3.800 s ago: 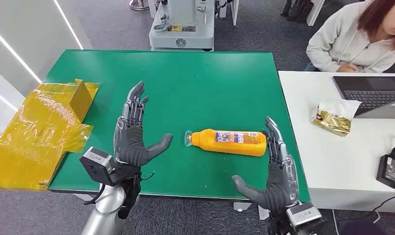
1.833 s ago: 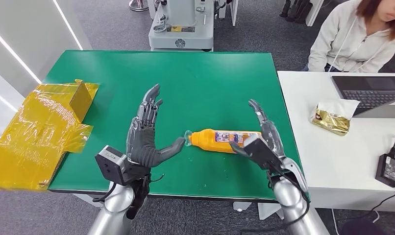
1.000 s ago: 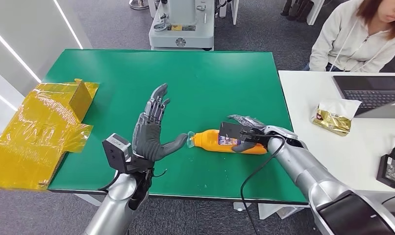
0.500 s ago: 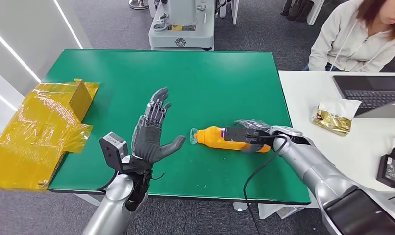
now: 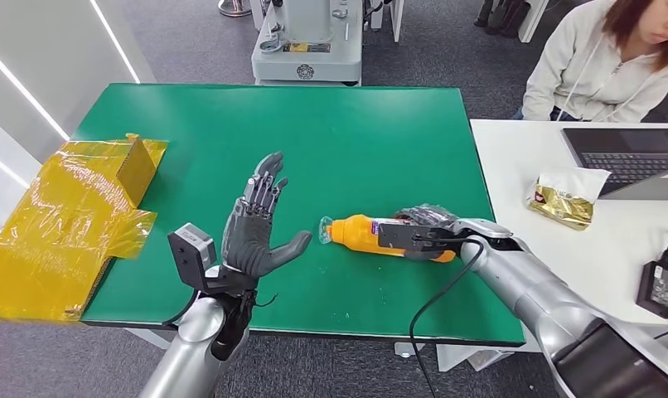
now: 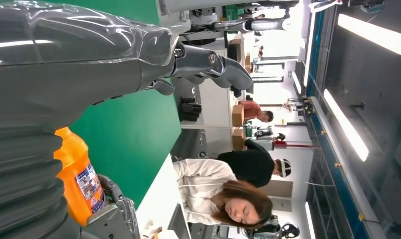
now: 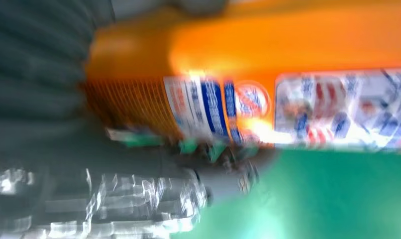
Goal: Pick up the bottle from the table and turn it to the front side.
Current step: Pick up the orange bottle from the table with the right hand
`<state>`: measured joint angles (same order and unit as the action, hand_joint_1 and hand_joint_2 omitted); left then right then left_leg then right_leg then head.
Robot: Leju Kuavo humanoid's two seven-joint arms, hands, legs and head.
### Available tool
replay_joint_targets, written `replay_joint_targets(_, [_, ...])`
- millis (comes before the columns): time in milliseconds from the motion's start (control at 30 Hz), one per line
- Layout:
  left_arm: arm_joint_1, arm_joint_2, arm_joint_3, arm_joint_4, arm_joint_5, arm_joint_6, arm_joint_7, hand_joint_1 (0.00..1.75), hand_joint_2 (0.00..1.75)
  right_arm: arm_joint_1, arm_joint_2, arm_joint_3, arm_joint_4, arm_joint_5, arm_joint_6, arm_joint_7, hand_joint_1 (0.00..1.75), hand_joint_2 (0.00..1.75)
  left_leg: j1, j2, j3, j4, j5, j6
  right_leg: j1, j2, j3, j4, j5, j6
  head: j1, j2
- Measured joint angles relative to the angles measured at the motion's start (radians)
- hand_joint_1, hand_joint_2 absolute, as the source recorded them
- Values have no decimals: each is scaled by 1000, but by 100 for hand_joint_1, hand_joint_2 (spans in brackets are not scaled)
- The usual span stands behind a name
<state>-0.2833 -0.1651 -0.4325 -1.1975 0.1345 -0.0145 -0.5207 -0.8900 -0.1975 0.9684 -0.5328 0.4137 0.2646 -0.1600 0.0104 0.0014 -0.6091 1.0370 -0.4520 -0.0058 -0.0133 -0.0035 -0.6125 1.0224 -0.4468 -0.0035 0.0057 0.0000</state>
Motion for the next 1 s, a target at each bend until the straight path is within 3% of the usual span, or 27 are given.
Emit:
replay_joint_targets(133, [15,1,5,-8,-29,27,-5,0,175,47,-5,-31,-33,-155,-63,-89,175,175,0,0,0,0,0,0,0,0,0,0,0,0,0,0])
replay_joint_targets(333, [20,8,15,-20,-44,44,-6,0,175,209,-5,-159,-183,-341,-162,-197,175,175,0,-1,-1,0,-1,-1,0,-2,0,0,-1,0,0,0])
replay_joint_targets(500, [20,11,16,-21,-48,51,-6,0,175,304,1,-219,-295,-367,-205,-228,175,175,1,-1,-2,-1,0,-1,1,-2,0,0,-1,0,0,0])
replay_joint_targets(767, [17,12,16,-23,-93,96,-20,0,175,506,74,-297,-517,-356,-288,-261,175,175,1,-2,-2,-1,-1,-1,1,-2,-2,0,-2,0,0,0])
replay_joint_targets(1000, [9,14,27,-4,-51,-19,49,0,175,598,99,-387,-662,-285,-277,-258,175,175,0,-2,-3,-1,-1,-1,0,-3,-2,0,-2,0,0,0])
